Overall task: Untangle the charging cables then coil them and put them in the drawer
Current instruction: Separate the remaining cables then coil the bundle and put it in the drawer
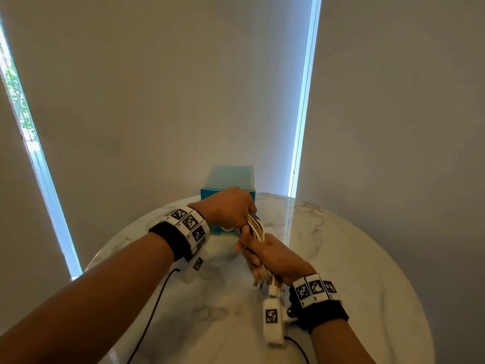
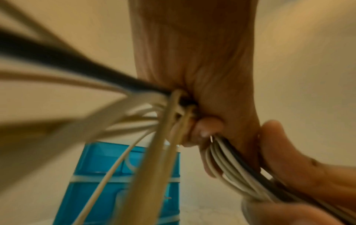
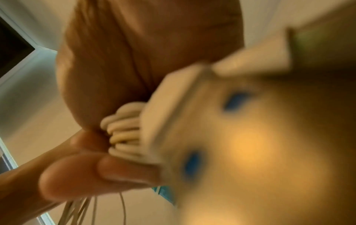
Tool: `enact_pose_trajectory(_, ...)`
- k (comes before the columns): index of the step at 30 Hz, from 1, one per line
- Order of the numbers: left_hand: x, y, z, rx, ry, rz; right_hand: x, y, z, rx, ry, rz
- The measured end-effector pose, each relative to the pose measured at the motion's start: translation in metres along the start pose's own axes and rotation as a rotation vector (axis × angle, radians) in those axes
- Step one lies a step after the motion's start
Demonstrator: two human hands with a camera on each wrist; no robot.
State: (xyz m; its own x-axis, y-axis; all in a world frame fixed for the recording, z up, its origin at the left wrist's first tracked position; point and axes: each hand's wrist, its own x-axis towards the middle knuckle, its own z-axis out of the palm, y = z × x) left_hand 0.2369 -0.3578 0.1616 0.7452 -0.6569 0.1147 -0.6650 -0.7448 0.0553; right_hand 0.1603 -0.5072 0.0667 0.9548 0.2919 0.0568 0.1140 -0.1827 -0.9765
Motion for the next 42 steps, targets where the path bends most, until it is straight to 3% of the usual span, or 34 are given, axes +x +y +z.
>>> enact_pose_trajectory(11,0.005,-0.002,-0.013,-0.045,-0.481,-0.019,-0.003,0.007,-0.019,-0.041,-0.098,0.117)
enact_pose_trajectory(15,-0.004,-0.025,-0.021,-0.430,-0.633,0.066,-0.006,0.014,-0.026,-0.010,-0.064,0.142)
enact_pose_trajectory(18,-0.016,-0.040,-0.018,-0.600,-0.556,0.023,-0.004,0.015,-0.023,0.054,-0.005,0.167)
enact_pose_trajectory(22,-0.020,-0.038,0.002,-0.479,-0.375,-0.132,0.006,0.012,-0.005,0.168,0.142,0.174)
enact_pose_trajectory(25,-0.020,-0.026,0.018,-0.398,-0.157,-0.245,0.011,0.008,0.009,0.287,0.231,0.166)
enact_pose_trajectory(29,-0.015,-0.012,0.043,-0.400,0.042,-0.211,0.014,0.004,0.019,0.293,0.303,0.162)
enact_pose_trajectory(37,-0.008,0.022,0.046,-0.483,0.172,-0.187,0.013,0.001,0.012,0.334,0.572,0.102)
enact_pose_trajectory(42,-0.014,0.032,0.048,-0.736,-0.030,-0.266,0.006,0.006,-0.015,0.443,0.781,0.075)
